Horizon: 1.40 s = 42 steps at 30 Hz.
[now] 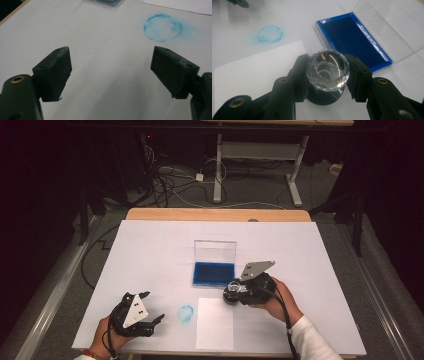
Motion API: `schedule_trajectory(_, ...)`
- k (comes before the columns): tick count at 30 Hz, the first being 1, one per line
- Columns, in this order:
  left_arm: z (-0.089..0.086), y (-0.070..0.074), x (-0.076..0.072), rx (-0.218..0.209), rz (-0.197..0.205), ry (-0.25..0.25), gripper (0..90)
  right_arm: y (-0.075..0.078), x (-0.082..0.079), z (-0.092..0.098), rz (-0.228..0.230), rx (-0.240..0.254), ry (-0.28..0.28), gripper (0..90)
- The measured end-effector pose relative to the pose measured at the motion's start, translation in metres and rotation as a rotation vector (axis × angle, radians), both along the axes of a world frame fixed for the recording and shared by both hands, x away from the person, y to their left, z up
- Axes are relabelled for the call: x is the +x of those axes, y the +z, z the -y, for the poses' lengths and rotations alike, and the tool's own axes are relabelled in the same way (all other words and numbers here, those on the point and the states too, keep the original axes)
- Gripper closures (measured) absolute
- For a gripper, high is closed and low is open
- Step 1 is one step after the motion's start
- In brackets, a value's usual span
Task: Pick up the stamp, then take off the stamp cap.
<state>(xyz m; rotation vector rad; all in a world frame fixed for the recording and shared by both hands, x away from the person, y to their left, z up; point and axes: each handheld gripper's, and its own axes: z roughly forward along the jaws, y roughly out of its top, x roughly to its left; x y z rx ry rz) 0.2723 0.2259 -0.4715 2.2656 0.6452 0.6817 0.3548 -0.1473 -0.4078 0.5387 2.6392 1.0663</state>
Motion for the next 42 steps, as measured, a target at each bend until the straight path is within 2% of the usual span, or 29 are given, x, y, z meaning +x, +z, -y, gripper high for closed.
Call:
schedule_trajectory(10,-0.001,-0.002,0.004,-0.002,-0.011,-0.004,16.2,0.016,-0.009,0.01,0.027,0.051,0.007,56.8)
schedule_trajectory(20,0.001,-0.001,0.005,-0.004,-0.013,-0.01,16.2,0.022,-0.017,0.011,0.05,0.058,0.027,56.8)
schedule_trajectory(30,-0.002,0.001,0.003,-0.019,-0.015,-0.01,16.2,0.032,-0.026,0.01,0.08,0.086,0.04,56.8)
schedule_trajectory(32,-0.002,0.003,0.002,-0.047,-0.025,-0.014,16.2,0.035,-0.028,0.009,0.09,0.086,0.039,56.7)
schedule_trajectory(35,-0.001,0.007,0.003,-0.083,-0.022,-0.023,16.2,0.038,-0.031,0.01,0.091,0.117,0.043,56.8)
schedule_trajectory(38,0.004,0.008,0.004,-0.11,-0.053,-0.04,16.2,0.041,-0.032,0.01,0.094,0.129,0.043,56.8)
schedule_trajectory(40,0.008,0.009,0.005,-0.143,-0.073,-0.06,16.2,0.042,-0.033,0.01,0.097,0.143,0.038,56.8)
schedule_trajectory(42,0.015,0.012,0.003,-0.158,-0.076,-0.085,16.2,0.043,-0.033,0.009,0.091,0.159,0.048,56.8)
